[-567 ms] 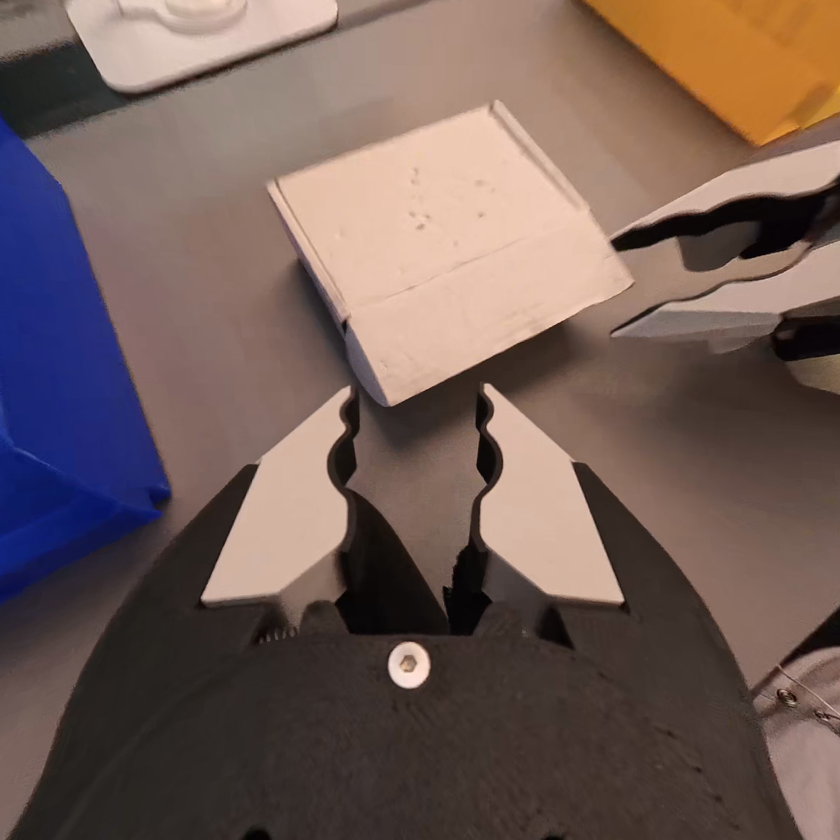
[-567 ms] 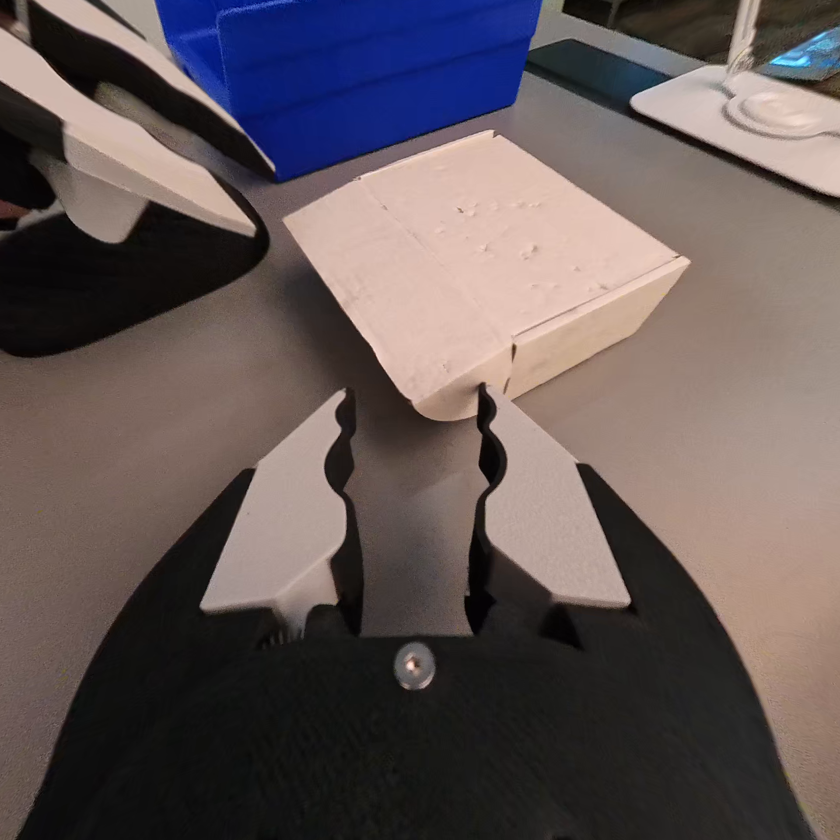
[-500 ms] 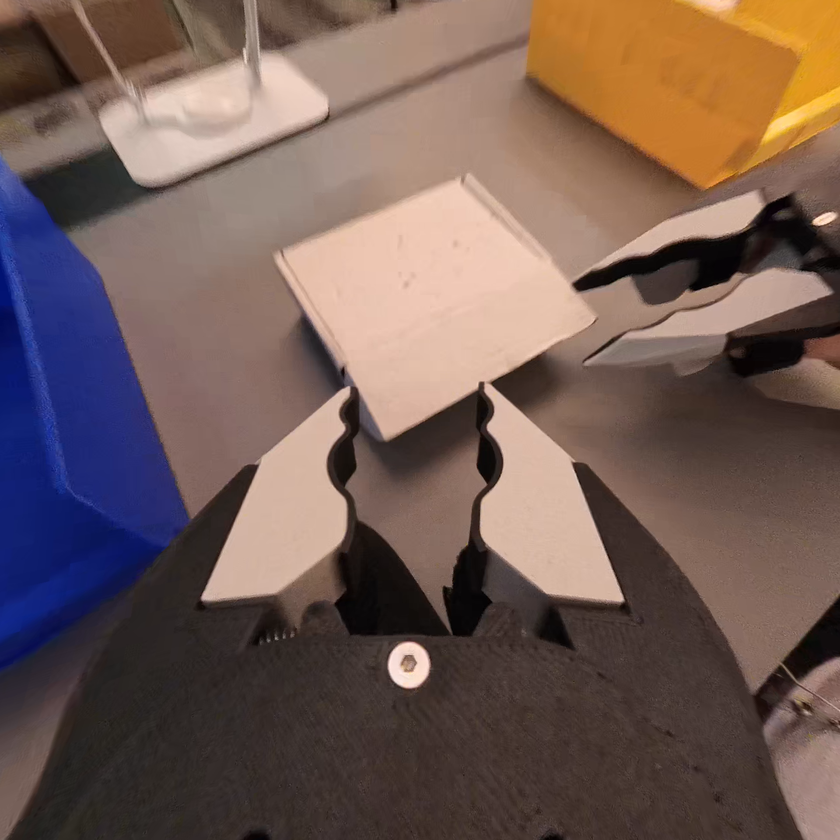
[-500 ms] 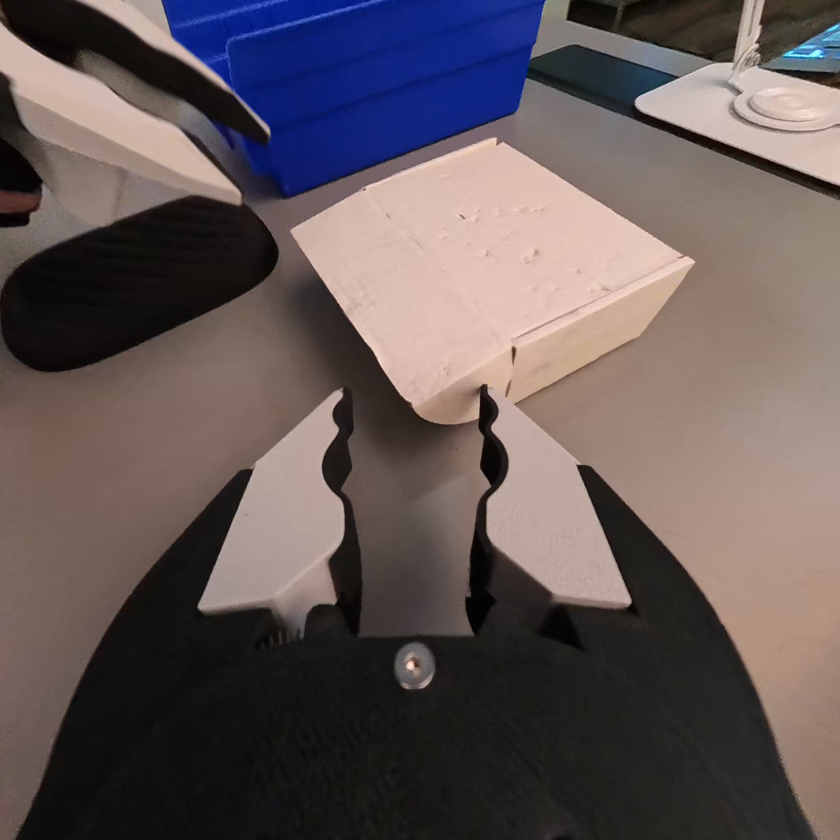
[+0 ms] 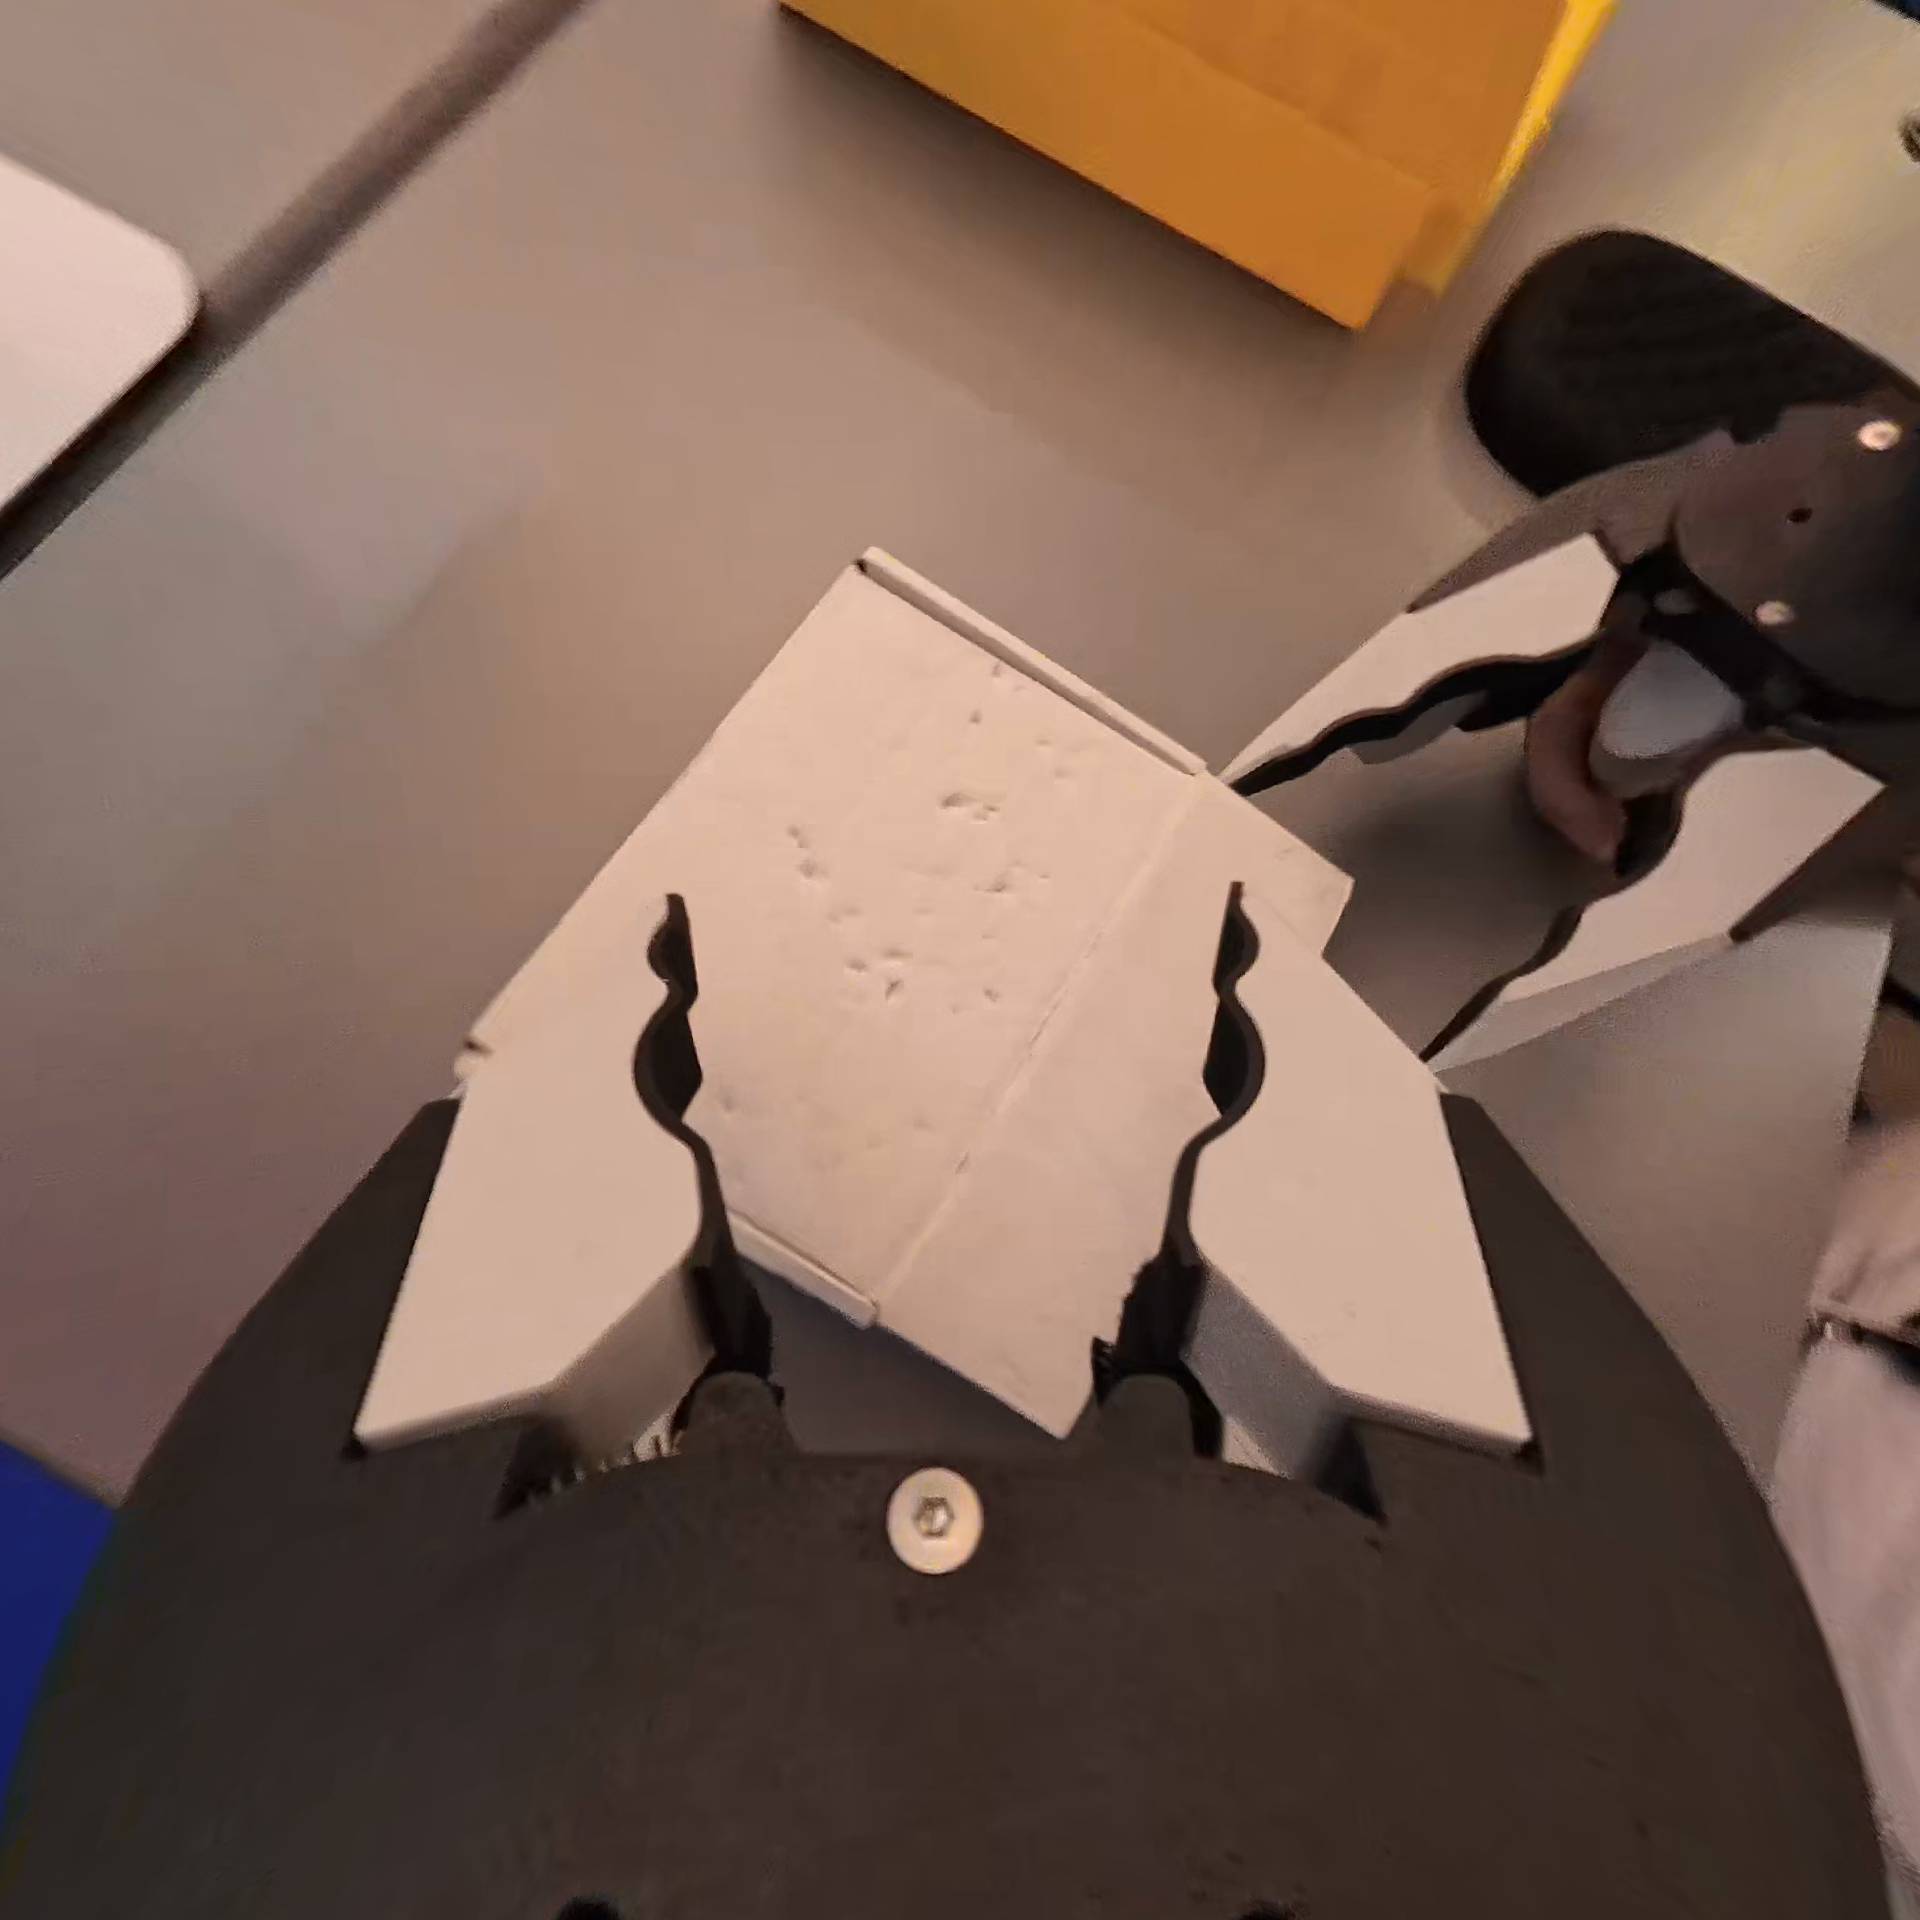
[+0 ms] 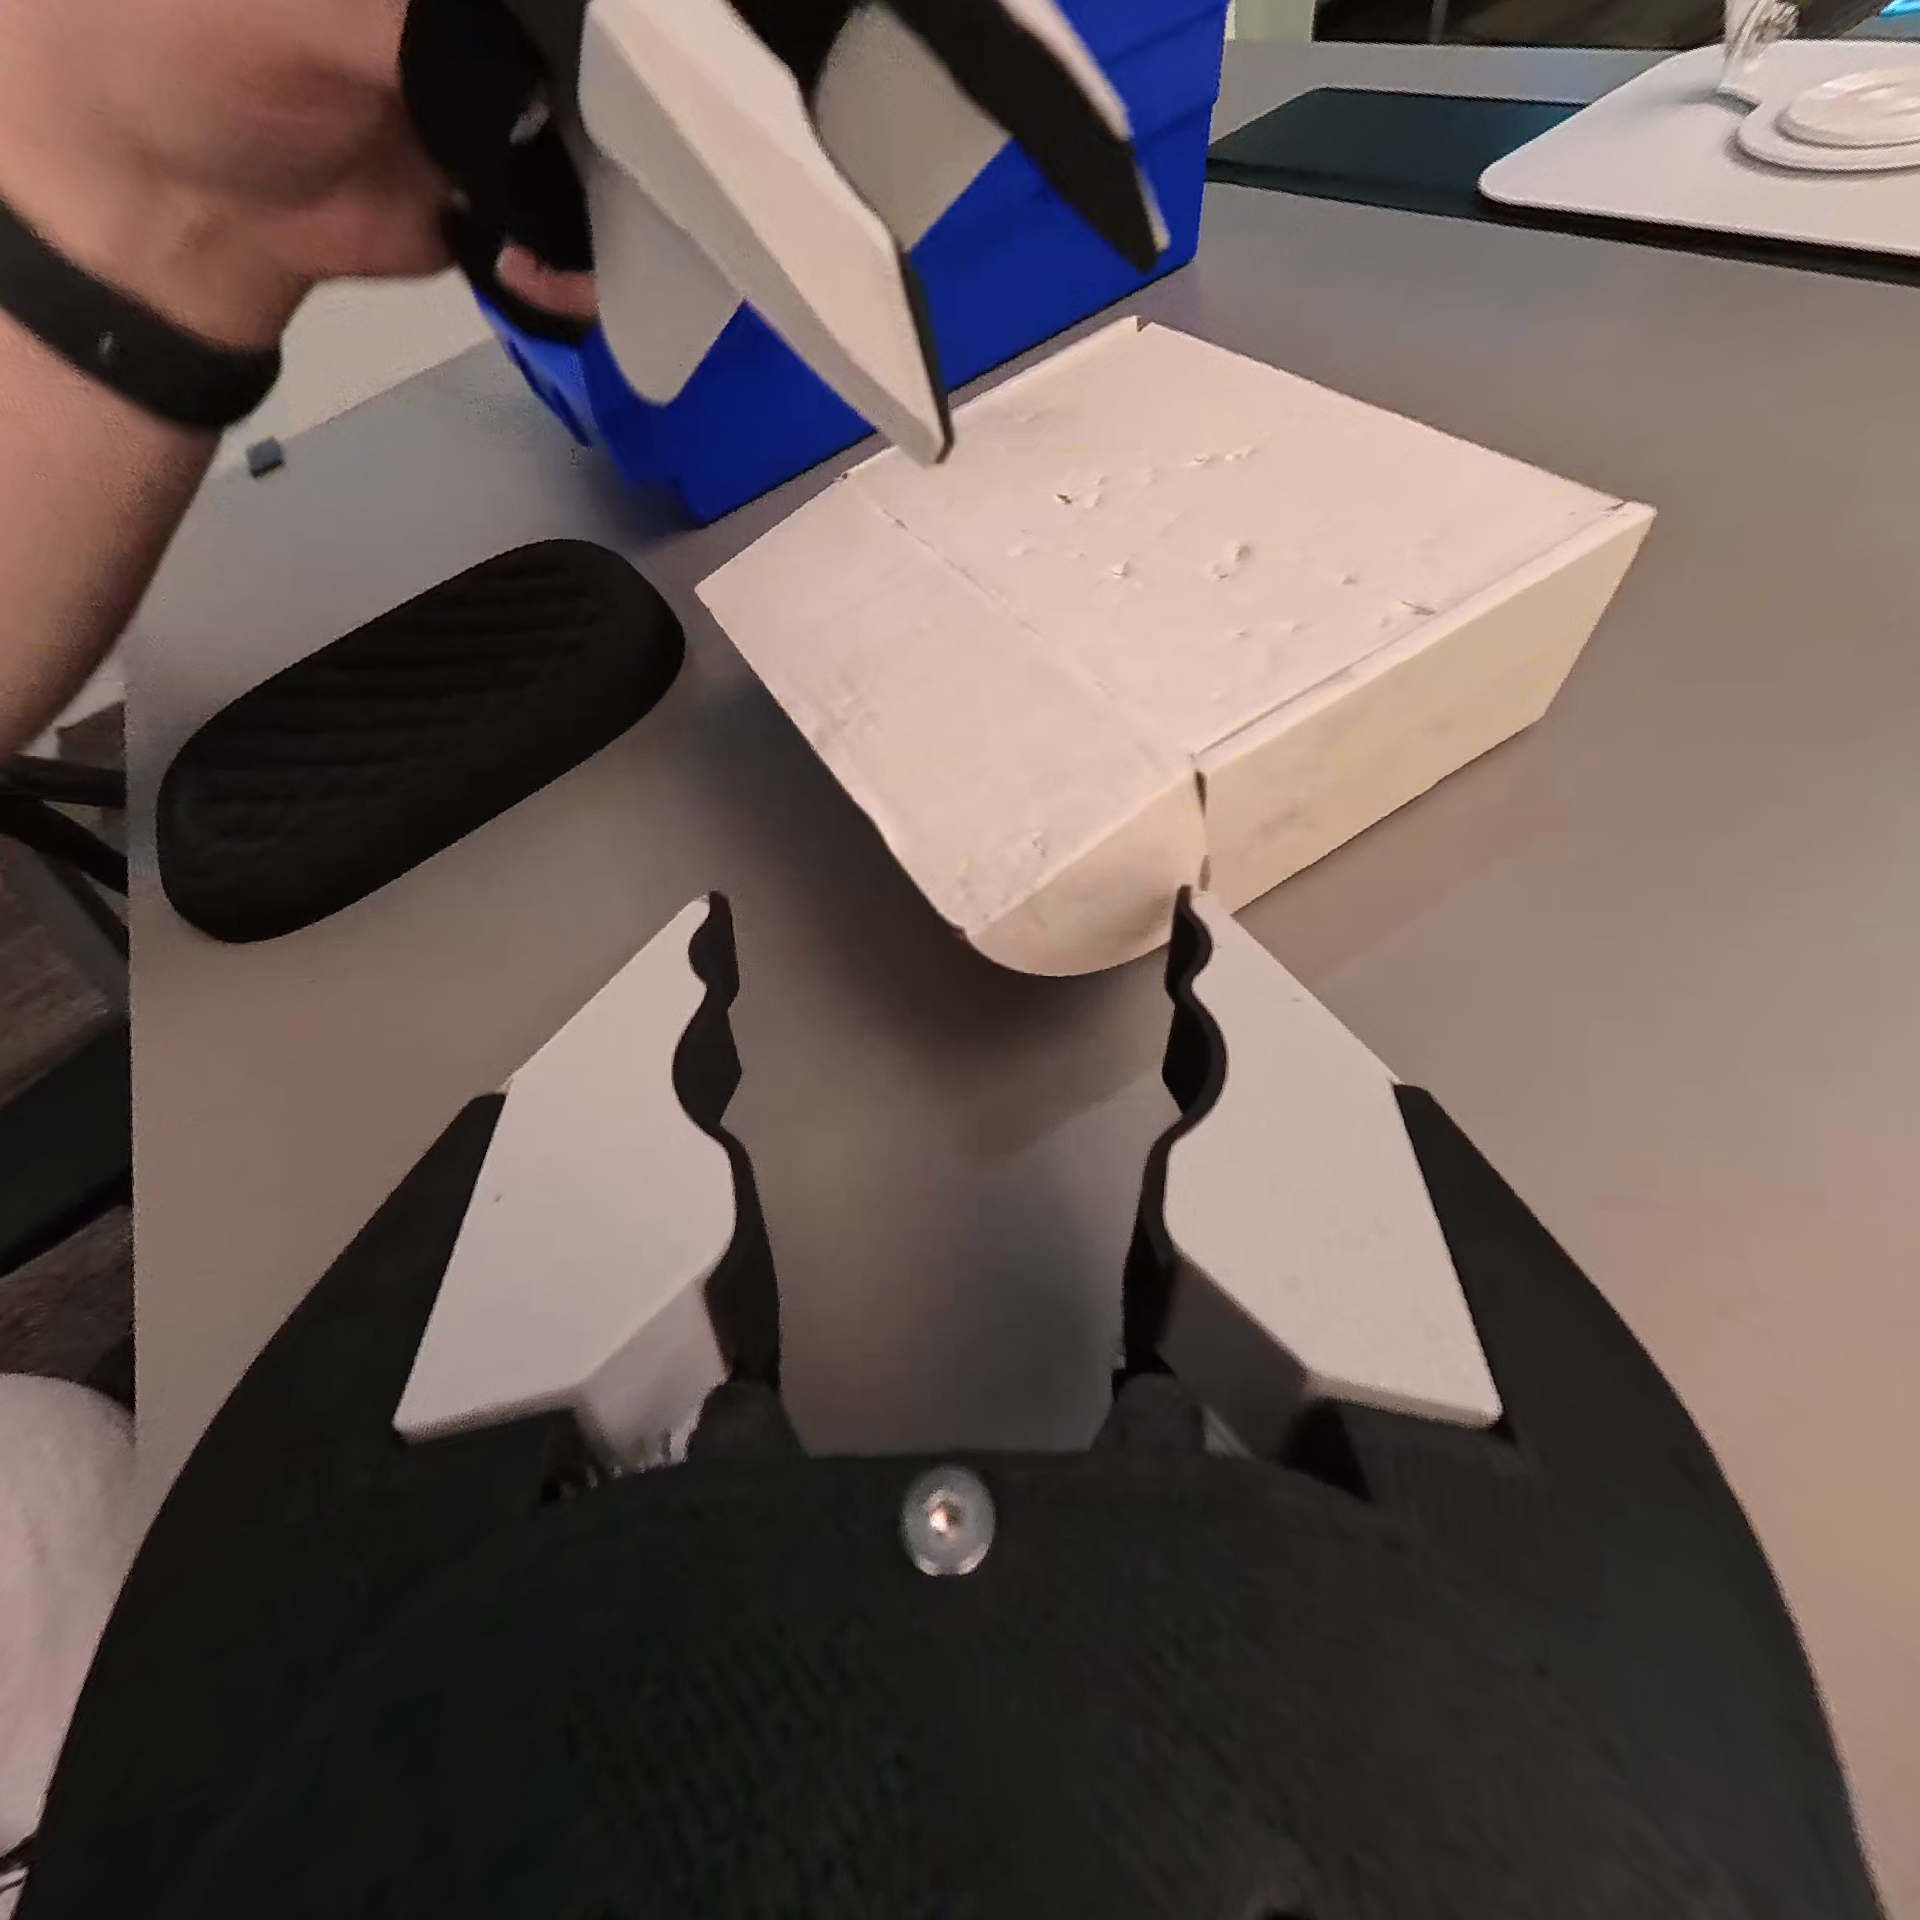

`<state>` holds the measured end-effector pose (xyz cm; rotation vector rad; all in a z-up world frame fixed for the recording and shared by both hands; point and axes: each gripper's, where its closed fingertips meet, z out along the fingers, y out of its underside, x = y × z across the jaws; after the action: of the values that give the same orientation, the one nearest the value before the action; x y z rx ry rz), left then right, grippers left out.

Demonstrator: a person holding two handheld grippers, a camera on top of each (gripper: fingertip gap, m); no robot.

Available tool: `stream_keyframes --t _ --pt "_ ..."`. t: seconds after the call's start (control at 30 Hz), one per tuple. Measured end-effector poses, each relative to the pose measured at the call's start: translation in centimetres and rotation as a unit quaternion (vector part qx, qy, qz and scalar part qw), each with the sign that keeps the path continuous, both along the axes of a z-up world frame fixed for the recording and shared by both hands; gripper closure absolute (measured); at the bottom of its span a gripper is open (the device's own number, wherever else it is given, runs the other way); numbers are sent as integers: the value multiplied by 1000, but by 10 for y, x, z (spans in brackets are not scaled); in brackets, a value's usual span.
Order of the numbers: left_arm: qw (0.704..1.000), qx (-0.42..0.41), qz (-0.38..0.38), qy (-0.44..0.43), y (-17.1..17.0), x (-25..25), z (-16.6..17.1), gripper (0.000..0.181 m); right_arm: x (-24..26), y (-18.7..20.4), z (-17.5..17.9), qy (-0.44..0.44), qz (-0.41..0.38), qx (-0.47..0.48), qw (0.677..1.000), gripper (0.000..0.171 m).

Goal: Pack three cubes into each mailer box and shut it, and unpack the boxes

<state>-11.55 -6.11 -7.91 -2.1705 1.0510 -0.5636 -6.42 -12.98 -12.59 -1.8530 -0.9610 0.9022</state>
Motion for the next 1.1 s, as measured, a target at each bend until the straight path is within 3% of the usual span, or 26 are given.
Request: stream_keyframes --t 0.13,0.3,0.5,1.1 --pt "991 0 -110 70 8 8 -5 78 -1 -1 0 5 2 -6 1000 88" --pt "968 -44 -195 152 6 11 -28 72 -1 -1 1 13 1 -15 1000 88" --pt "967 -87 -196 139 14 10 -32 73 -3 -3 2 28 6 -33 999 90" --pt "971 -32 -158 177 20 5 -40 81 -10 -4 -1 23 5 -44 999 87"
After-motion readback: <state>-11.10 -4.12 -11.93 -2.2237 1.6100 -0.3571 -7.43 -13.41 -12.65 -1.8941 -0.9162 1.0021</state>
